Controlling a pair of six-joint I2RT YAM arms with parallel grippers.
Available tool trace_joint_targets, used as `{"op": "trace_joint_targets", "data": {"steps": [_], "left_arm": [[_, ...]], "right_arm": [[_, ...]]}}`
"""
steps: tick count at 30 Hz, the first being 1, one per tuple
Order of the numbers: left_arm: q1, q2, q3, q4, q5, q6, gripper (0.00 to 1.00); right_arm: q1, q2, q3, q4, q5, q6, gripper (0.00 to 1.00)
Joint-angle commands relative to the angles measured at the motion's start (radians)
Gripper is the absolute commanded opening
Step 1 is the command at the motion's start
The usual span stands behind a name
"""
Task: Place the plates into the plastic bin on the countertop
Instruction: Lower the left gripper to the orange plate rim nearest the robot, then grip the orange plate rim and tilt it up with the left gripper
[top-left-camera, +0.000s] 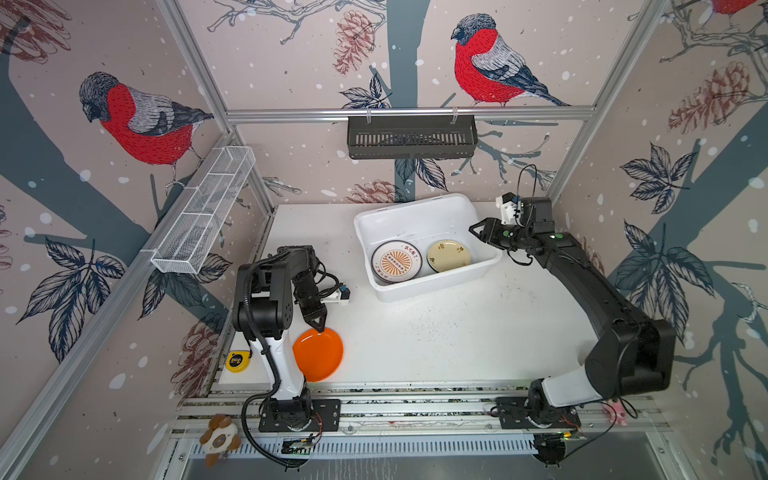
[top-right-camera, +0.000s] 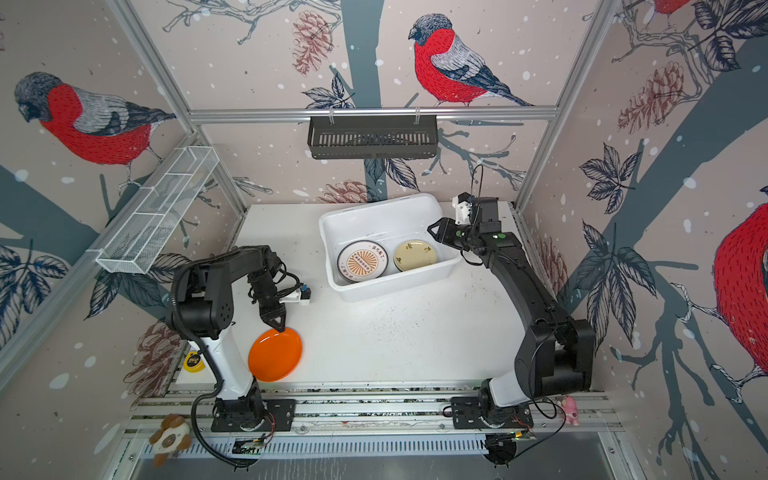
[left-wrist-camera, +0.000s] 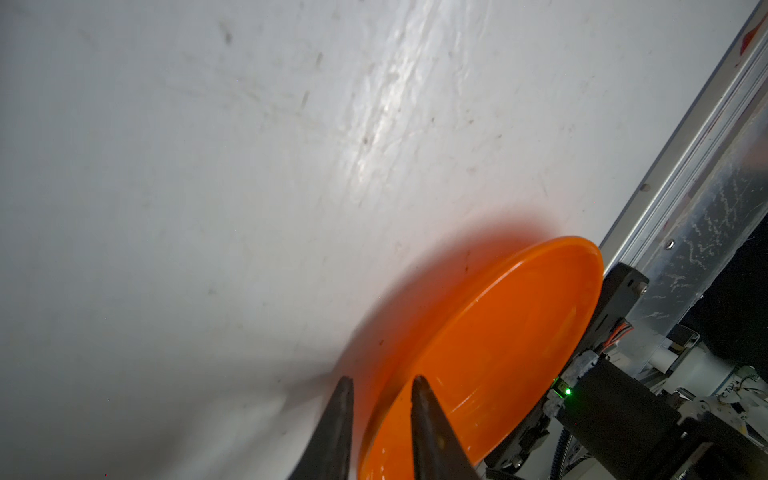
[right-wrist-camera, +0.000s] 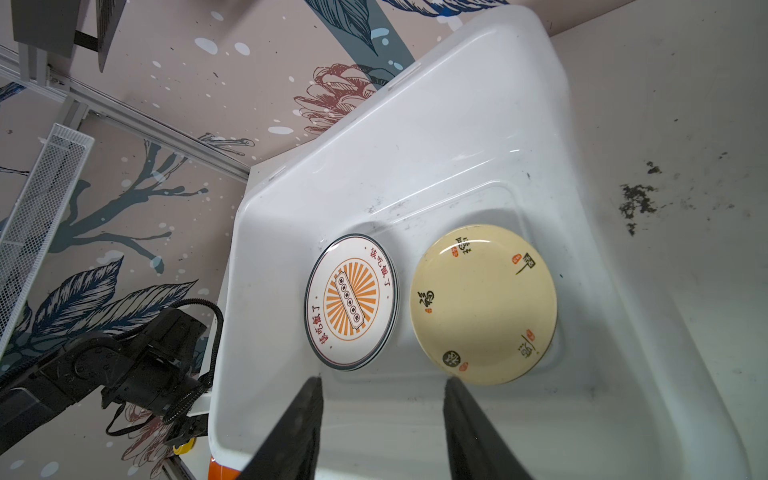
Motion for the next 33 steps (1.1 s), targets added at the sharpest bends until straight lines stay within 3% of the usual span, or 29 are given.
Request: {"op": "trace_joint_targets", "data": {"steps": [1, 5, 17, 26, 33], "left_arm": [[-0.001, 0.004, -0.005, -0.029, 0.003, 0.021, 0.25], [-0.001, 0.003, -0.019, -0.016, -0.003, 0.021, 0.25], [0.001, 0.014, 0.028, 0.0, -0.012, 0.008, 0.06], [0.019, 0.041, 0.112, -0.025, 0.006, -0.013, 0.0], [0.097, 0.113, 0.223, -0.065, 0.051, -0.065, 0.0]], "right_arm": [[0.001, 0.003, 0.011, 0.015, 0.006, -0.005, 0.49], [0.0, 0.005, 0.014, 0.016, 0.006, -0.006, 0.49], [-0.002, 0.017, 0.02, 0.018, 0.005, -0.008, 0.49], [-0.007, 0.029, 0.026, 0.023, 0.0, -0.01, 0.49], [-0.009, 0.038, 0.025, 0.034, -0.006, -0.007, 0.49]]}}
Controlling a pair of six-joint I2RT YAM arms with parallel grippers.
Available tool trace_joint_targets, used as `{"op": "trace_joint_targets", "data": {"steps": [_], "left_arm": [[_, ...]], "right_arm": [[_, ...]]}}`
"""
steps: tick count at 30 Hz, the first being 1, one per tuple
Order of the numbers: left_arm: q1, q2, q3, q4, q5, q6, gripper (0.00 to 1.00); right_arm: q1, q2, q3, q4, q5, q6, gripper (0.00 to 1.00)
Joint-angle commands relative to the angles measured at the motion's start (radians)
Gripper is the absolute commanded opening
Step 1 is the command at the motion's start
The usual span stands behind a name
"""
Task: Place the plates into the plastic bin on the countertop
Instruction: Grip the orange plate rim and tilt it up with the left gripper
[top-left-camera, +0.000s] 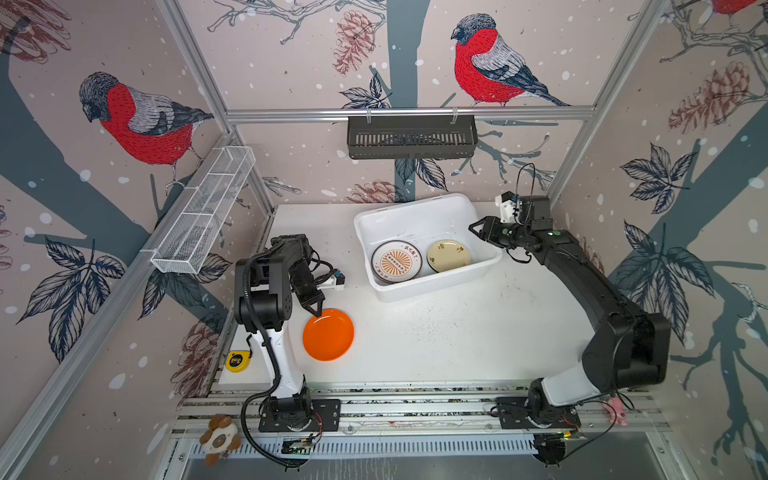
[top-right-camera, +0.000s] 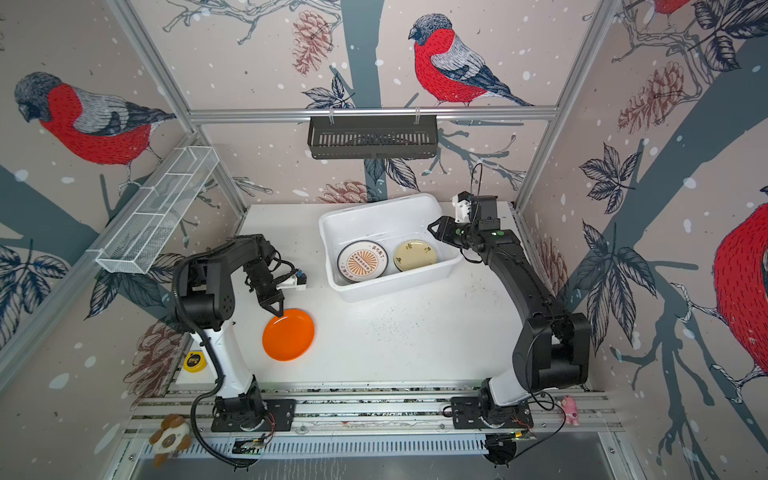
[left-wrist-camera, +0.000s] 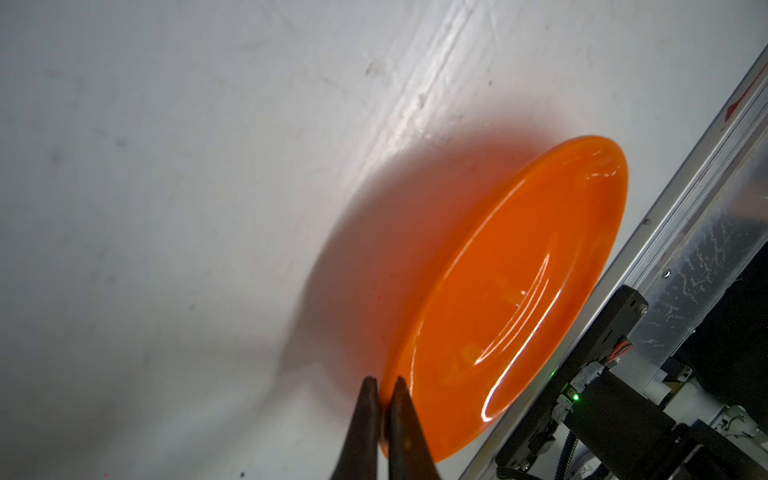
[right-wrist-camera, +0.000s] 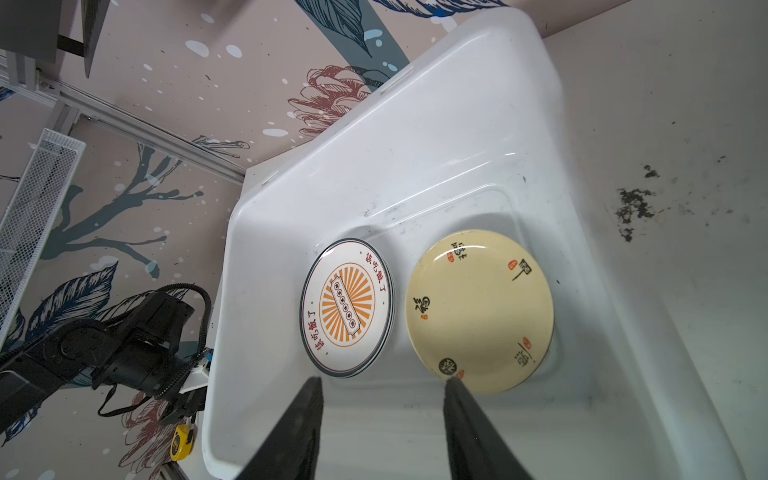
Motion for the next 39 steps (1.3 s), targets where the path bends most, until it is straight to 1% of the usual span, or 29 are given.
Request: {"op": "trace_joint_targets", "data": {"steps": [1, 9, 18, 27, 35, 39], "left_arm": [[0.035, 0.021, 0.042, -0.014, 0.031, -0.029, 0.0], [0.088, 0.055, 0.155, -0.07, 0.104, -0.08, 0.0], [0.129, 0.081, 0.281, -0.134, 0.142, -0.12, 0.0], [0.134, 0.083, 0.386, -0.137, 0.158, -0.189, 0.0], [0.133, 0.118, 0.477, -0.136, 0.232, -0.265, 0.0], [0.133, 0.149, 0.566, -0.137, 0.256, -0.307, 0.0]], "right_arm": [[0.0, 0.005, 0.005, 0.031, -0.005, -0.007, 0.49], [-0.001, 0.016, 0.01, 0.04, -0.016, -0.007, 0.49], [-0.005, 0.031, 0.016, 0.06, -0.033, -0.008, 0.49], [-0.012, 0.049, 0.021, 0.078, -0.055, -0.011, 0.49], [-0.014, 0.057, 0.02, 0.091, -0.065, -0.008, 0.49], [-0.014, 0.057, 0.02, 0.092, -0.067, -0.007, 0.49]]}}
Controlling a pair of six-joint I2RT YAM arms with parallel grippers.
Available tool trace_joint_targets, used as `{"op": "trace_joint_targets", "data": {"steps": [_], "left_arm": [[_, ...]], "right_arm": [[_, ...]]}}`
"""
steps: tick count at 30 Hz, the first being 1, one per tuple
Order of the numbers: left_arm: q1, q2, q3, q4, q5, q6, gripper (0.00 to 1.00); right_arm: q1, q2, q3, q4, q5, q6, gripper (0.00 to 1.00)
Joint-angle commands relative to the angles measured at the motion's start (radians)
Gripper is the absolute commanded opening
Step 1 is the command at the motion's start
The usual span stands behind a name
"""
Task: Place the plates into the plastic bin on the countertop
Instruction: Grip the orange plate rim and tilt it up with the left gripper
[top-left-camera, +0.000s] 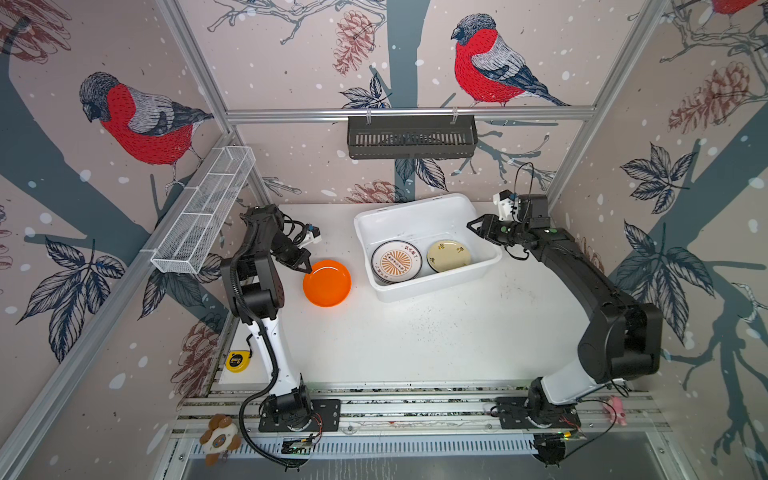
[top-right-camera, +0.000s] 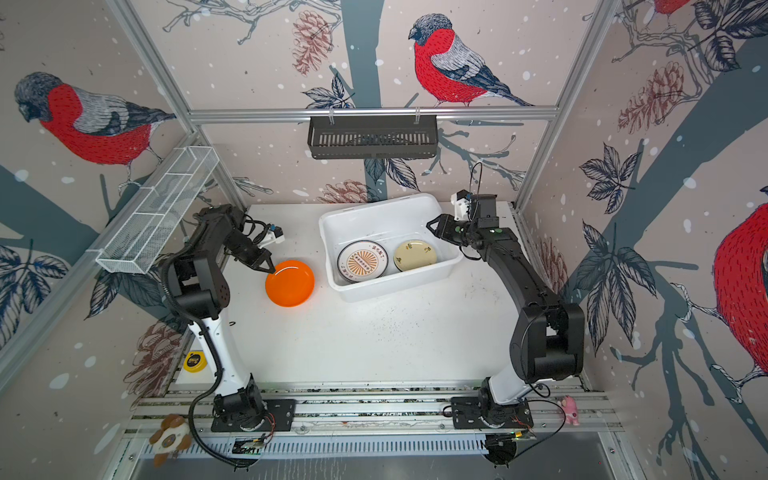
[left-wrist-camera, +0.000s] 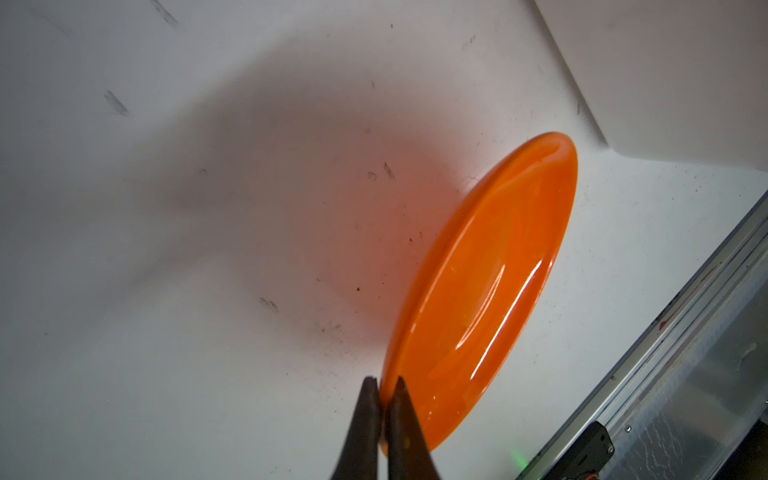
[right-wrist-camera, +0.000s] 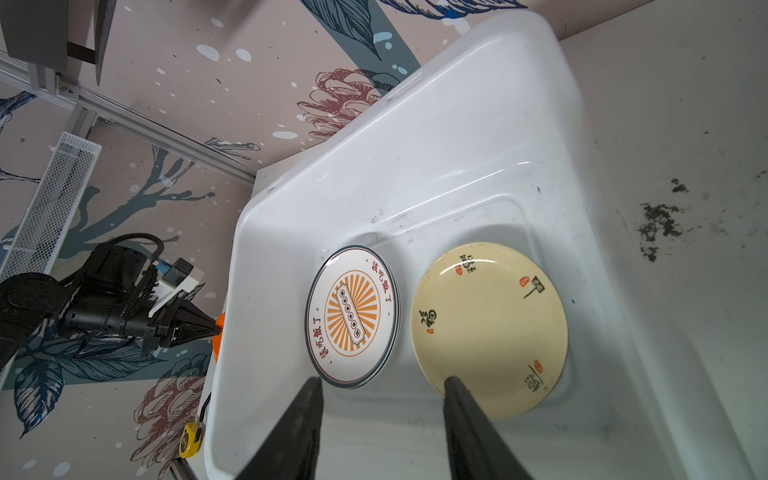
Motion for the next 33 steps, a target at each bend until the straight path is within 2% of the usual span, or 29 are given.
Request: {"op": "trace_joint_targets", "data": {"steps": [1, 7, 14, 18, 21, 33], "left_arm": [[0.001, 0.022, 0.074, -0.047, 0.052, -0.053, 0.0], [0.001, 0.077, 0.203, -0.047, 0.056, -0.094, 0.0], [0.0, 0.12, 0.312, -0.047, 0.016, -0.074, 0.0], [-0.001, 0.139, 0.367, -0.046, 0.029, -0.081, 0.0], [0.0, 0.145, 0.383, -0.042, 0.037, -0.085, 0.0], [-0.001, 0.16, 0.398, 0.125, 0.036, -0.252, 0.0]], "right_arm": [[0.001, 0.003, 0.005, 0.037, -0.014, -0.006, 0.49], [0.001, 0.007, 0.008, 0.038, -0.014, -0.005, 0.49], [0.001, 0.013, 0.016, 0.031, -0.014, -0.007, 0.49], [0.002, 0.017, 0.02, 0.03, -0.013, -0.005, 0.49], [0.002, 0.018, 0.021, 0.026, -0.011, -0.005, 0.49], [0.004, 0.021, 0.036, -0.001, -0.001, -0.011, 0.49]]}}
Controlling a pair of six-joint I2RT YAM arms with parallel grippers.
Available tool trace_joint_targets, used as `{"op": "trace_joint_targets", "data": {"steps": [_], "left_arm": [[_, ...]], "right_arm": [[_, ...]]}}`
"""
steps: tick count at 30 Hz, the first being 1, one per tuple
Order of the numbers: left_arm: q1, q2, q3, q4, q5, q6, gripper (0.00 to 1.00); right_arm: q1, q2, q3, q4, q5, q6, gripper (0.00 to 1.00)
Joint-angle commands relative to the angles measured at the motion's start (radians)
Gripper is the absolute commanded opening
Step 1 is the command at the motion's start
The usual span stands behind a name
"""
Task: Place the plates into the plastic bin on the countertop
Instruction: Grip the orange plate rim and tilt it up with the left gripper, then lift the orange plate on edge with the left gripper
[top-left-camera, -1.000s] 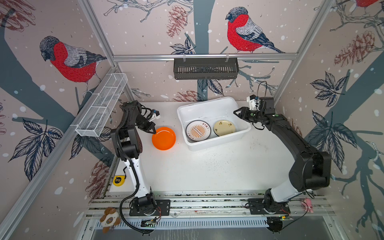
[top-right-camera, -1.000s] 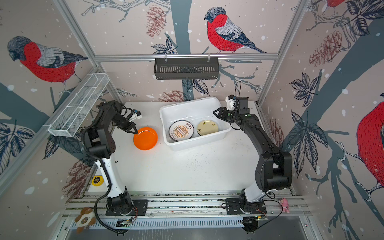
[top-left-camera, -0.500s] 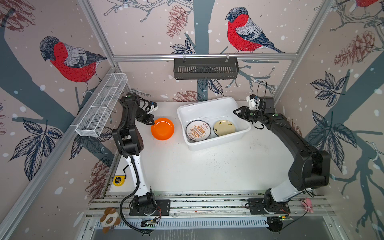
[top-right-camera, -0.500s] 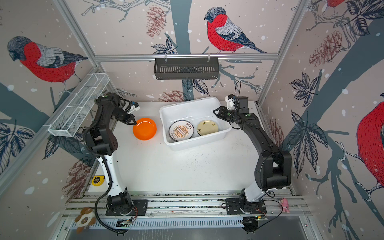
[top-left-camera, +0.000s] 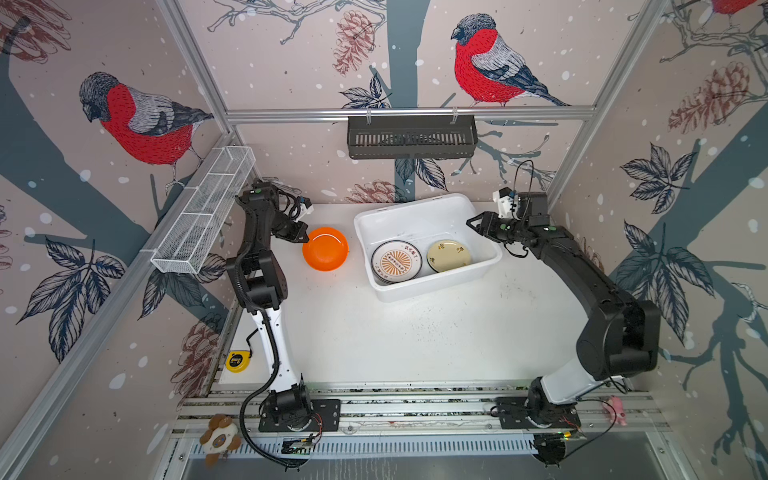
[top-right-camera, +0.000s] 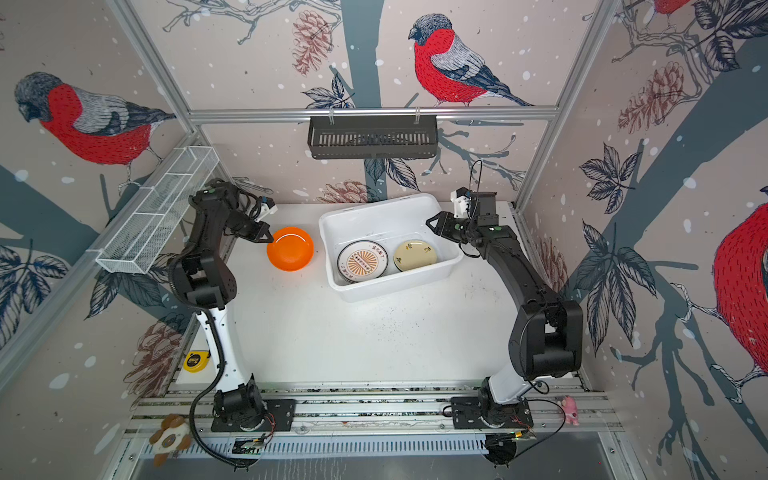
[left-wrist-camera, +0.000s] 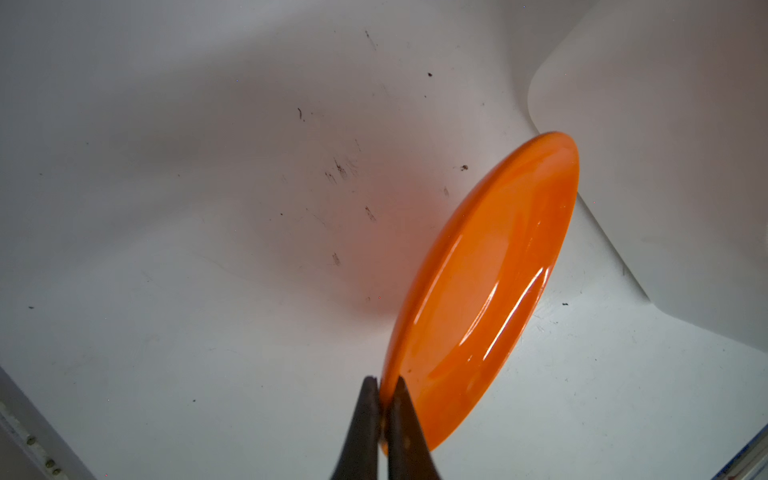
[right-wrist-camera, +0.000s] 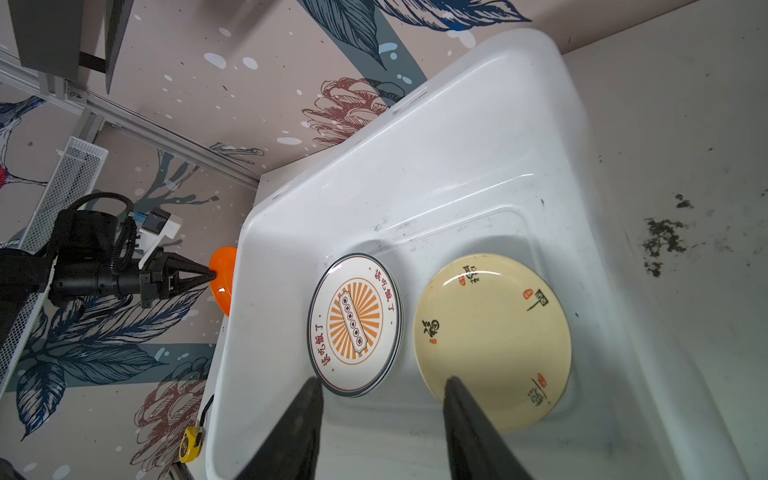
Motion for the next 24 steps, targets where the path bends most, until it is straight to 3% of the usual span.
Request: {"op": "trace_joint_targets", "data": {"steps": [1, 18, 24], "left_arm": [[-0.001, 0.004, 0.012, 0.062, 0.027, -0.073, 0.0], [-0.029, -0.047, -0.028, 0.356, 0.079, -0.43, 0.0], [-0.051, -0.043, 0.015, 0.374, 0.096, -0.454, 0.0]], "right_arm": [[0.002, 0.002, 0.01, -0.005, 0.001, -0.009, 0.49], [0.009, -0.005, 0.012, -0.031, 0.014, -0.014, 0.49], [0.008, -0.004, 0.021, -0.051, 0.023, -0.02, 0.49]]}}
